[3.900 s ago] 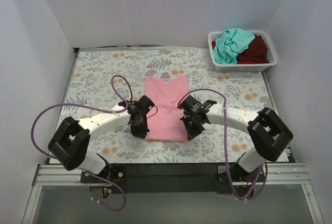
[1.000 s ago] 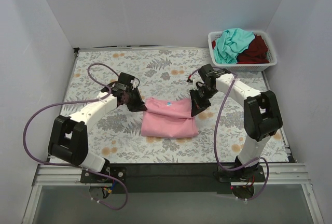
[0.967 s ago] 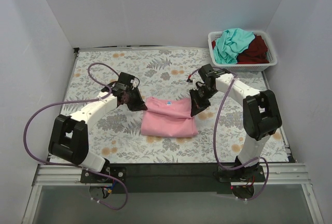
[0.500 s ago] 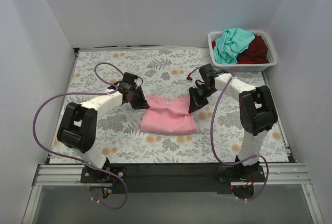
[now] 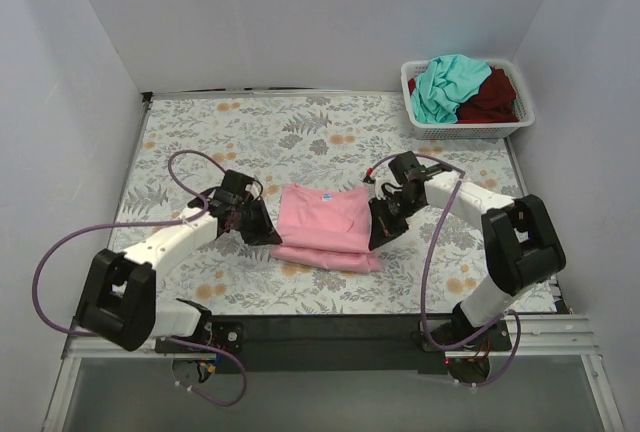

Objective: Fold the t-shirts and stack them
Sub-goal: Fold the tshirt

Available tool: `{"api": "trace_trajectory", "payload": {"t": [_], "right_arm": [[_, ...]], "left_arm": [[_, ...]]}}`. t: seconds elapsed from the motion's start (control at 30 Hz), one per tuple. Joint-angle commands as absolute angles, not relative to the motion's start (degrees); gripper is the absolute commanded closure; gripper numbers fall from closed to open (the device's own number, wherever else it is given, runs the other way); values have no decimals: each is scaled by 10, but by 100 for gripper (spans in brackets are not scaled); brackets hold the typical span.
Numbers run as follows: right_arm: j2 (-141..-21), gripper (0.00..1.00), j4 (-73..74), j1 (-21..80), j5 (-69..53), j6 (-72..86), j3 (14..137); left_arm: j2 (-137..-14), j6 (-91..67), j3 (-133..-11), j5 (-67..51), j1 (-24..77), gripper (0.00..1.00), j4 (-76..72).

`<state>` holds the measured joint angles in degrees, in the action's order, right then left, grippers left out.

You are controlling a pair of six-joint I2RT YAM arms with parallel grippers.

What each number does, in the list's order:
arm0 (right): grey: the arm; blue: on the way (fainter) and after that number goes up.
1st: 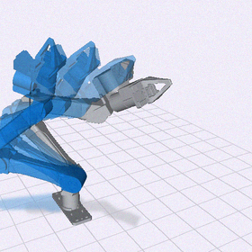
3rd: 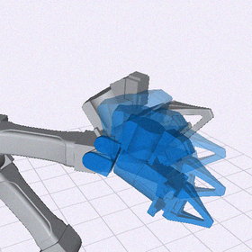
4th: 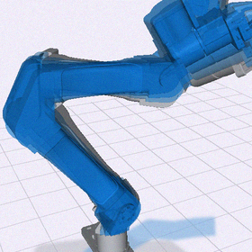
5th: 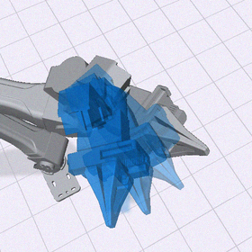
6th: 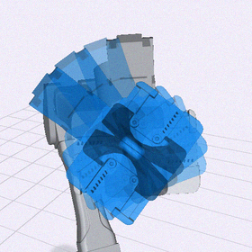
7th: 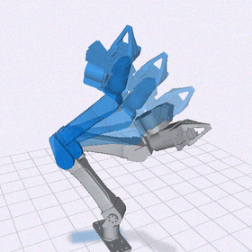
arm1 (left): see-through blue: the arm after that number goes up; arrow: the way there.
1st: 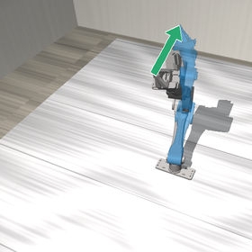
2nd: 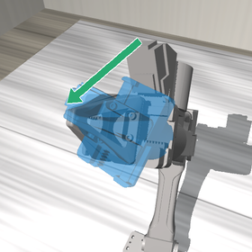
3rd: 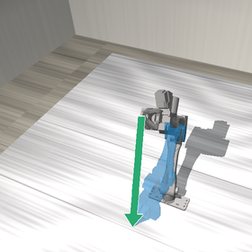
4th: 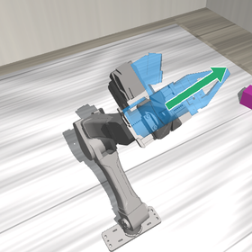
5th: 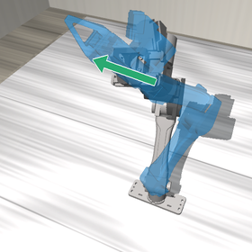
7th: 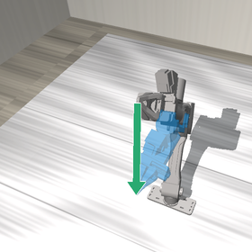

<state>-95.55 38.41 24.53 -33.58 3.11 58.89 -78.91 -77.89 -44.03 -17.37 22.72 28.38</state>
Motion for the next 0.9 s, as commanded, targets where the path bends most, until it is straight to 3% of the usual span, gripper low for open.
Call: {"api": "trace_trajectory", "payload": {"t": [0.0, 0.23, 0.5, 0.67, 0.87], "right_arm": [[-877, 99, 388, 282, -358, 48, 540], [-745, 99, 393, 400, -358, 136, 436], [-646, 99, 393, 510, -352, 238, 347], [-608, 99, 402, 529, -380, 251, 361], [-639, 99, 432, 443, -378, 203, 495]], "left_arm": [[-695, -794, -401, -207, 248, 100, 351], [-498, -818, -369, -251, 270, 100, 517], [-361, -845, -362, -293, 273, 100, 649], [-338, -855, -380, -312, 273, 100, 679], [-466, -871, -510, -230, 272, 100, 605]]}}
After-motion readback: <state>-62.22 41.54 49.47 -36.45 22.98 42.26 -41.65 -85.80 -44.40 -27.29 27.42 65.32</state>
